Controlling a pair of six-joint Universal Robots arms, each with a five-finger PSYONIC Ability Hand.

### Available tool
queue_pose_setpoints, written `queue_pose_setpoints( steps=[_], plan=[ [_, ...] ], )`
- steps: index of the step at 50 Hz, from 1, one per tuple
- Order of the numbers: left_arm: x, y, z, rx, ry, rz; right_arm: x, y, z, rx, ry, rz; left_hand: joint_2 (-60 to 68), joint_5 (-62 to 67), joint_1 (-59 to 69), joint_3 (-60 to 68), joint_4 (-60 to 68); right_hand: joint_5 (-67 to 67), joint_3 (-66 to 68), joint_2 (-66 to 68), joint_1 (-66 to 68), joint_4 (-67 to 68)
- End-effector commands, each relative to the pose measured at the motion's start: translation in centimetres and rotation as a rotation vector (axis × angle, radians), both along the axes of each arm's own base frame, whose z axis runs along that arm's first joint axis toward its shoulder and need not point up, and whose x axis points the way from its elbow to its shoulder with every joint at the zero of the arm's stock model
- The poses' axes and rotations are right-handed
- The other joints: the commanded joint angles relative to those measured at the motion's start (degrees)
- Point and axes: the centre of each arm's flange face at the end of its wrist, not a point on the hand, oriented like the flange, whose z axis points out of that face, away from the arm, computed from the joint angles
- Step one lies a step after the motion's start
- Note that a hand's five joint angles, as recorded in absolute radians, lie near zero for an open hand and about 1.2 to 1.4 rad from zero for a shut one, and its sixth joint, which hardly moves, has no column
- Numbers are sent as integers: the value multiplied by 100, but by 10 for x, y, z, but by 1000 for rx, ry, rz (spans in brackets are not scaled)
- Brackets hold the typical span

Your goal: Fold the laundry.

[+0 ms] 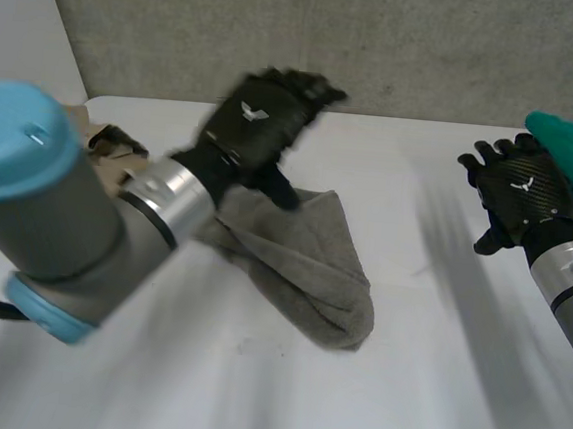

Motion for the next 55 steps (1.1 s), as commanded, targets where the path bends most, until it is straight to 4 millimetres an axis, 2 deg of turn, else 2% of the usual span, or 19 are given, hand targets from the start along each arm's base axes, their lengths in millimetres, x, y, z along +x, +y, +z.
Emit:
queue_pose_setpoints(
  steps=[1, 6, 7, 13, 17, 24, 28, 32, 35, 38, 39, 40, 41, 42, 45, 49, 53, 54, 55],
  plan=[
    [43, -37, 3, 19, -34, 155, 23, 21, 3, 150, 18, 97, 252, 141, 318, 207, 247, -361, -206, -280, -173, -339],
    [55, -53, -21, 30, -144, 215, 42, 43, 8, 320, 6, 170, 303, 191, 369, 258, 298, -361, -206, -280, -173, -339],
    [55, -59, -36, 29, -199, 219, 47, 47, 6, 394, -12, 176, 336, 225, 402, 291, 331, -361, -206, -280, -173, -339],
    [57, -86, -78, -10, -361, 238, 63, 55, -6, 653, -206, 161, 739, 628, 805, 694, 734, -361, -206, -280, -173, -339],
    [47, -100, -116, 5, -432, 207, 75, 60, -19, 736, -278, 159, 1042, 930, 1108, 996, 1037, -361, -206, -280, -173, -339],
    [38, -111, -139, 16, -440, 184, 89, 63, -44, 728, -242, 90, 1698, 1586, 1763, 1652, 1693, -361, -206, -280, -173, -339],
    [30, -118, -144, 4, -425, 157, 98, 68, -57, 738, -216, 83, 3278, 3167, 3344, 3233, 3273, -252, -98, -172, -65, -231],
    [23, -118, -153, 3, -423, 119, 104, 71, -68, 756, -201, 90, 4606, 4495, 4672, 4561, 4601, 553, 707, 633, 740, 575],
    [21, -118, -152, -3, -422, 114, 107, 72, -73, 757, -197, 97, 4710, 4598, 4776, 4664, 4705, 1260, 1414, 1340, 1447, 1281],
    [19, -116, -149, -7, -419, 110, 109, 70, -74, 733, -205, 99, 5113, 5001, 5179, 5067, 5108, 2889, 3043, 2969, 3076, 2911],
    [18, -116, -147, -9, -418, 109, 109, 70, -74, 727, -208, 99, 5264, 5152, 5330, 5218, 5259, 3660, 3815, 3740, 3848, 3682],
    [15, -113, -145, -14, -416, 101, 109, 68, -72, 707, -215, 103, 5848, 5737, 5914, 5803, 5843, 5583, 5737, 5663, 5770, 5605],
    [13, -112, -142, -21, -413, 98, 109, 67, -70, 696, -219, 103, 6287, 6175, 6353, 6242, 6282, 6335, 6489, 6415, 6522, 6357],
    [12, -110, -139, -27, -411, 96, 109, 66, -69, 686, -224, 104, 6774, 6663, 6840, 6729, 6769, 6636, 6791, 6717, 6824, 6658],
    [10, -106, -125, -51, -399, 101, 110, 64, -58, 635, -243, 116, 6844, 6733, 6910, 6799, 6839, 6639, 6794, 6720, 6827, 6661],
    [11, -96, -113, -54, -407, 110, 108, 62, -31, 538, -222, 144, 6844, 6733, 6910, 6799, 6839, 6639, 6794, 6720, 6827, 6661],
    [8, -74, -67, -117, -374, 114, 105, 61, 4, 367, -125, 175, 6844, 6733, 6910, 6799, 6839, 6639, 6794, 6720, 6827, 6661],
    [10, -65, -42, -153, -347, 124, 102, 61, 24, 270, -74, 183, 6844, 6733, 6910, 6799, 6839, 6639, 6794, 6720, 6827, 6661],
    [13, -60, -28, -177, -329, 132, 101, 59, 34, 212, -48, 184, 6844, 6733, 6910, 6799, 6839, 6639, 6794, 6720, 6827, 6661]
  ],
)
